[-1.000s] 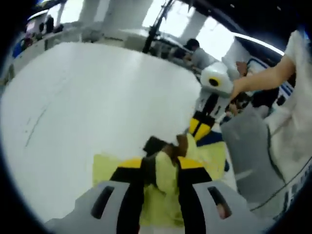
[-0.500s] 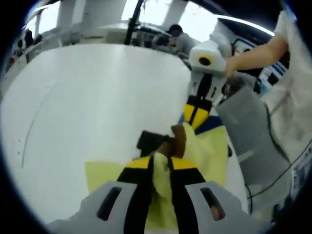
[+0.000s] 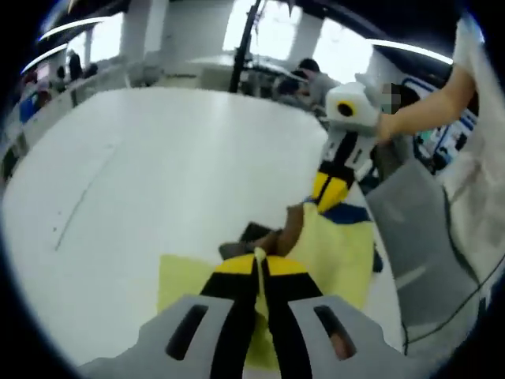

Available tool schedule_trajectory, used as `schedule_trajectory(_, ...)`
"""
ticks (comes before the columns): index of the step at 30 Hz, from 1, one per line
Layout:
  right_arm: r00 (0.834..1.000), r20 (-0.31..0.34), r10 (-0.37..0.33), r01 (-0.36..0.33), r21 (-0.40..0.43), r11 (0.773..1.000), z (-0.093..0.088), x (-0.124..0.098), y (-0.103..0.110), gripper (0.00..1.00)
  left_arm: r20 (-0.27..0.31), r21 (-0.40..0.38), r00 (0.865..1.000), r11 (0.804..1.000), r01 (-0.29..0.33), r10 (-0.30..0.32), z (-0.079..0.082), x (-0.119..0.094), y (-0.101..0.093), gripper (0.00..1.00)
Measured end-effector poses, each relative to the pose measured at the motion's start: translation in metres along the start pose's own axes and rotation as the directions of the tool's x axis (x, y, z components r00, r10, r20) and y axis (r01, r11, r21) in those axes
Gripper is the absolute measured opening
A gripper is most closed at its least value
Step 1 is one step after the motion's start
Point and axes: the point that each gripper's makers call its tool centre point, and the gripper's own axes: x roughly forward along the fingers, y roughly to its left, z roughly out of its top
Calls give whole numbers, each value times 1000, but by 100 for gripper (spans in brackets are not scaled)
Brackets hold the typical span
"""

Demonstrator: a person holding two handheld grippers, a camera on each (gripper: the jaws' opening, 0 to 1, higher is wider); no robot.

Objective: Fold the garment on the visible template until the final outline fits inside the template.

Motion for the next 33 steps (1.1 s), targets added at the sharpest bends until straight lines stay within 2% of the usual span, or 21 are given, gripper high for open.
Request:
schedule_trajectory(2,1000,22,-10,10,-8,1000,6,-4,1,1,61,-27,997,999,-44,46,5,-9,-3,0)
schedule_trajectory(7,997,75,-20,25,-59,998,24,-13,12,1,80,-22,989,992,-125,127,0,-23,-15,0)
schedule_trajectory(10,994,104,-36,50,-134,990,37,-20,22,1,168,-48,960,975,-219,224,16,-39,-16,0)
schedule_trajectory(15,977,206,-48,82,-162,983,68,-40,35,1,278,-63,903,945,-322,326,39,-66,-25,0)
schedule_trajectory(20,946,319,-58,130,-208,969,106,-68,51,1,389,-51,825,903,-426,411,69,-99,-44,0)
schedule_trajectory(21,937,345,-60,143,-222,964,114,-74,54,1,413,-64,803,893,-445,430,76,-106,-48,0)
schedule_trajectory(22,930,364,-56,151,-237,960,121,-79,58,1,427,-71,791,889,-453,437,80,-111,-52,0)
schedule_trajectory(24,916,396,-55,173,-268,948,134,-89,66,1,468,-101,750,872,-480,467,91,-123,-58,0)
schedule_trajectory(25,912,407,-50,177,-280,943,139,-93,70,1,493,-110,722,859,-500,484,98,-130,-63,0)
schedule_trajectory(26,904,426,-49,191,-299,935,147,-100,75,1,508,-112,705,849,-516,495,103,-135,-65,0)
schedule_trajectory(27,900,434,-47,197,-306,931,152,-104,78,1,527,-114,678,834,-540,512,109,-143,-69,0)
schedule_trajectory(28,894,446,-44,203,-316,927,157,-109,82,1,539,-114,662,824,-555,521,114,-148,-72,0)
schedule_trajectory(29,886,463,-40,213,-328,920,163,-114,86,1,558,-111,635,806,-581,534,121,-155,-76,0)
schedule_trajectory(30,883,468,-39,217,-332,918,165,-116,87,1,573,-108,615,793,-599,542,126,-161,-80,0)
schedule_trajectory(31,870,491,-33,229,-345,910,175,-125,95,1,585,-109,598,784,-612,548,131,-166,-82,0)
schedule_trajectory(32,859,510,-28,240,-355,904,183,-131,101,1,605,-109,574,772,-626,552,138,-173,-87,0)
schedule_trajectory(33,852,522,-23,246,-361,900,188,-136,105,1,614,-105,561,761,-640,556,143,-178,-91,0)
